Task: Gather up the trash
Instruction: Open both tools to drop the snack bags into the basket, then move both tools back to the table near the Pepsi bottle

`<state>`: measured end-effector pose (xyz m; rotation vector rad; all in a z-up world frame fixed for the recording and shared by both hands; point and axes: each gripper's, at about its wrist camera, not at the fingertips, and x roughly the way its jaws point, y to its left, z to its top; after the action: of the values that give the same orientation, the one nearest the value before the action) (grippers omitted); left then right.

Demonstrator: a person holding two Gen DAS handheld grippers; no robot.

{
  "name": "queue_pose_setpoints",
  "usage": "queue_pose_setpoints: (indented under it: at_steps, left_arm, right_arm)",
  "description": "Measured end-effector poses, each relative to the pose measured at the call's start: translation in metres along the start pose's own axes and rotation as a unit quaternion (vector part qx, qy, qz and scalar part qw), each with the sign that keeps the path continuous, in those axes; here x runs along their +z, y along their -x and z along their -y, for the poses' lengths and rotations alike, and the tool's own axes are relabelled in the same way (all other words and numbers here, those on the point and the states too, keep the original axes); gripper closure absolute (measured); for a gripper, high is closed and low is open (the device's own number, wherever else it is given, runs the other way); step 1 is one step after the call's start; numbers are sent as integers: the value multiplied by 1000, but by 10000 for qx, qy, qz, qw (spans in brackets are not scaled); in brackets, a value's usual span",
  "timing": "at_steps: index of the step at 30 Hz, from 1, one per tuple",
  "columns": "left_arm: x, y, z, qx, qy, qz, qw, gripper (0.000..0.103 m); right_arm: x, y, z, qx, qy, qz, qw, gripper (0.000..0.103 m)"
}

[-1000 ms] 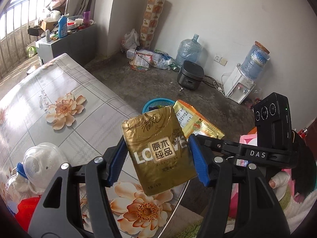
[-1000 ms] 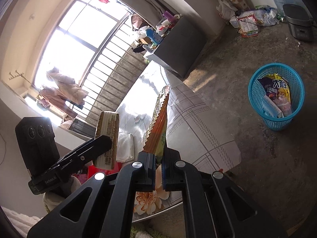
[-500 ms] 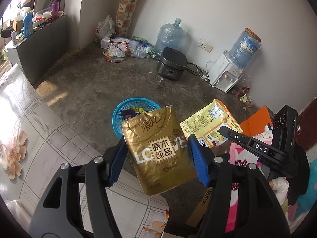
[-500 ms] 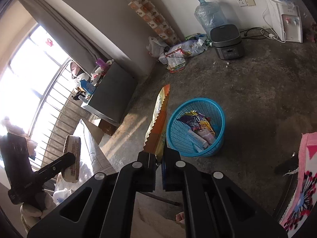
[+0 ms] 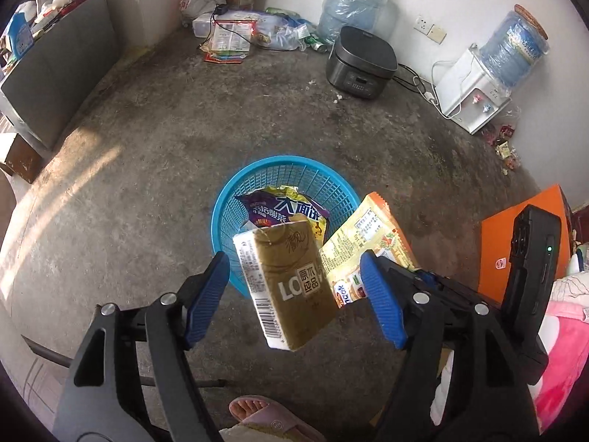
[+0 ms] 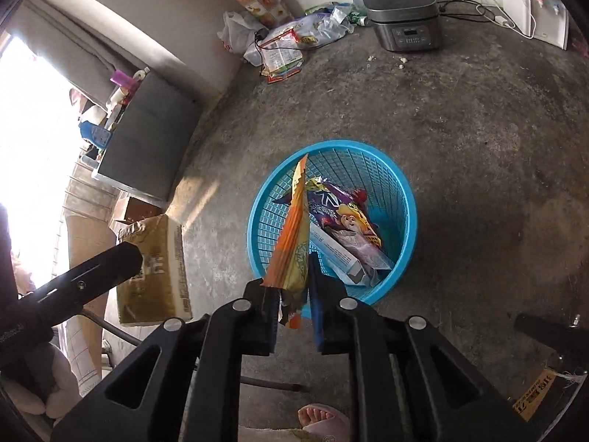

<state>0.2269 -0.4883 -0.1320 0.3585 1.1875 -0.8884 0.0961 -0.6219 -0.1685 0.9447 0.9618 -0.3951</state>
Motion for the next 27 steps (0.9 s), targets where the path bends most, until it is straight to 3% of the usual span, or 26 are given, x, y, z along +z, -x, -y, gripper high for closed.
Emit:
queue_pose_setpoints:
  at_steps: [1, 4, 6, 13, 16, 17, 20, 23, 27]
  left_arm:
    - [3, -6, -6, 105, 90, 6, 9999, 34]
    - [2, 0, -20, 164, 371, 143, 9991, 34]
    - [1, 15, -25, 98, 407, 288, 9987, 33]
    - [-14, 108, -21, 166, 414, 1302, 9905, 30]
    - [-38, 162, -15, 81, 448, 1803, 9826, 24]
    - [-49, 179, -14, 73, 425, 1964, 9796, 23]
    - [-89, 225, -13, 89, 332, 2295, 9727, 20]
    - [-129, 261, -22, 207, 381, 2450, 9686, 20]
    - [-186, 310, -52, 287, 618, 2629, 9624, 20]
  right_arm:
    - [1, -18, 6, -88, -54, -117, 9999, 59]
    - [-6, -50, 28, -373, -392, -339, 9980, 59]
    - [-15, -48, 39, -284, -662, -304, 9969, 59]
    - [-35, 12, 31, -191, -423, 322, 9984, 57]
    - [-39, 56, 4, -269, 10, 924, 9954, 38]
    - [-42, 71, -8, -305, 193, 1165, 9925, 27]
    - [-55, 113, -46, -485, 860, 1873, 9773, 8]
    - [-73, 144, -88, -539, 1591, 2329, 9579, 6]
    - [-98, 176, -136, -207, 2335, 2474, 9401, 6]
